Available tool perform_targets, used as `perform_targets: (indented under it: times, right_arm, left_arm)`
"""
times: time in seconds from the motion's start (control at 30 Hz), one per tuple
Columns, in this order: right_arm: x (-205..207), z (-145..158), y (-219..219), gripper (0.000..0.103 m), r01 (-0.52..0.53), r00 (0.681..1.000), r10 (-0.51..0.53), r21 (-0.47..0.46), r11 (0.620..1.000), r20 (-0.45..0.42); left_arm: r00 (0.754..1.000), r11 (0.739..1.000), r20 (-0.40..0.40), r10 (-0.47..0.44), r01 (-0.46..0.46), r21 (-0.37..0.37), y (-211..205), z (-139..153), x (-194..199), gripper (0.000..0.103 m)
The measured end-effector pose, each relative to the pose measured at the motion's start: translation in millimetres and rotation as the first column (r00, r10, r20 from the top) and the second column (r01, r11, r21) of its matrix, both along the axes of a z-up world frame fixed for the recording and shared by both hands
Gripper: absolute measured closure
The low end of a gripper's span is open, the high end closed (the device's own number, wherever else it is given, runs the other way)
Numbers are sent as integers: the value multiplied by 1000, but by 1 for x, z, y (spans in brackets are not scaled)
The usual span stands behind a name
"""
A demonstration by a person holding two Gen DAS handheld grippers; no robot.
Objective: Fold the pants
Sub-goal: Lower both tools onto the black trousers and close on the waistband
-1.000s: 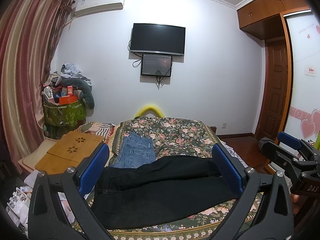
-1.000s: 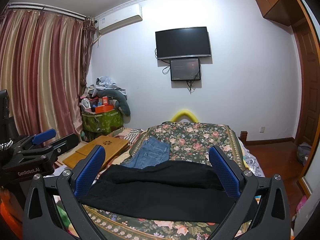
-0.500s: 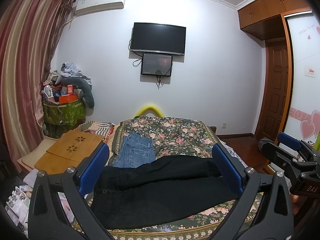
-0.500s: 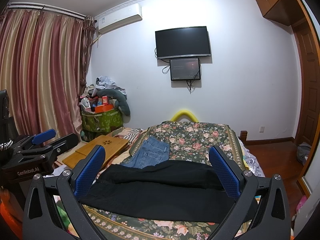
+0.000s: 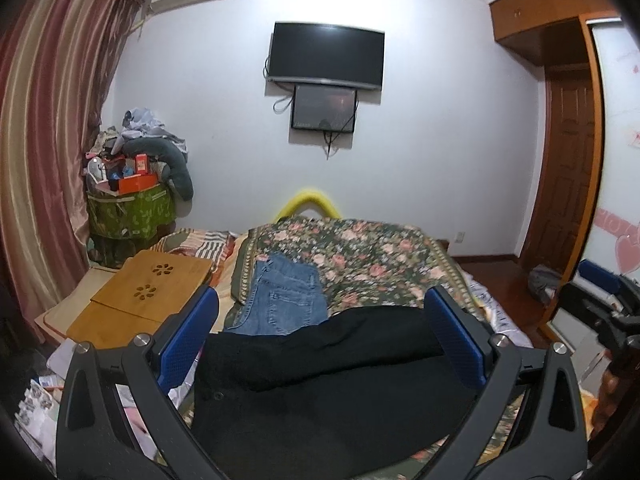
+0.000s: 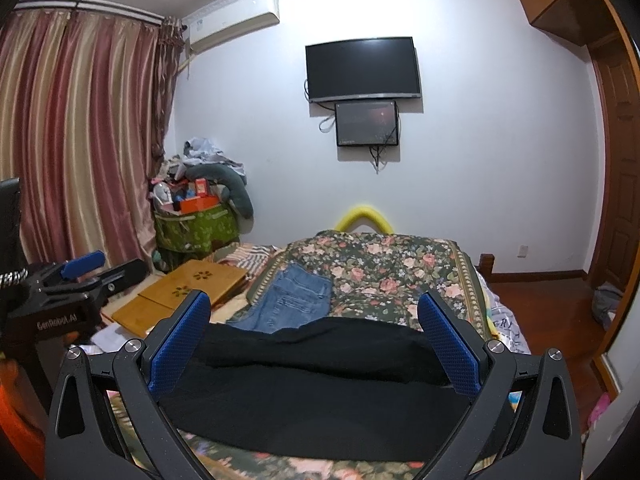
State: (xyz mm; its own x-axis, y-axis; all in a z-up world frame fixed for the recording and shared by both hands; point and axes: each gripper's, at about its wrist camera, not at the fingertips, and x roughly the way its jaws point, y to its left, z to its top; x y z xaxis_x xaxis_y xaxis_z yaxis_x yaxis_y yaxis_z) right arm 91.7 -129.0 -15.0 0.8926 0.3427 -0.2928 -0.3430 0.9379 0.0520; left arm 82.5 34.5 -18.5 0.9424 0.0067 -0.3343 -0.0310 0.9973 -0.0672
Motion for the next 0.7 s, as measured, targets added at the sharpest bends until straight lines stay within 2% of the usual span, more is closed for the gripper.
perform_targets:
  times: [0.2, 0.37, 0.47, 0.57, 0.67, 0.7]
  right_arm:
    - [56, -16, -1, 0, 0, 999, -2, -38, 999, -51]
    - [109, -39, -1, 0, -18, 993, 9, -75, 997, -115]
    - [135, -53, -2, 0, -36, 988, 21, -96, 995, -153]
    - [163, -74, -2, 0, -63, 975, 37, -111, 992, -217]
    - [192, -99, -3, 0, -93, 951, 56, -108, 990, -303]
    - [200, -105, -4, 0, -101, 943, 61, -108, 989, -327]
  left_arm:
    - [994, 998, -87, 59, -57, 18, 38, -12, 75, 0]
    - [972, 994, -209, 111, -107, 30, 81, -41, 150, 0]
    - [948, 991, -289, 134, -127, 44, 105, -67, 191, 0]
    - [912, 986, -374, 167, -155, 61, 127, -101, 225, 0]
    - [868, 981, -460, 189, -187, 49, 150, -137, 252, 0]
    - [845, 979, -499, 192, -202, 35, 159, -151, 261, 6]
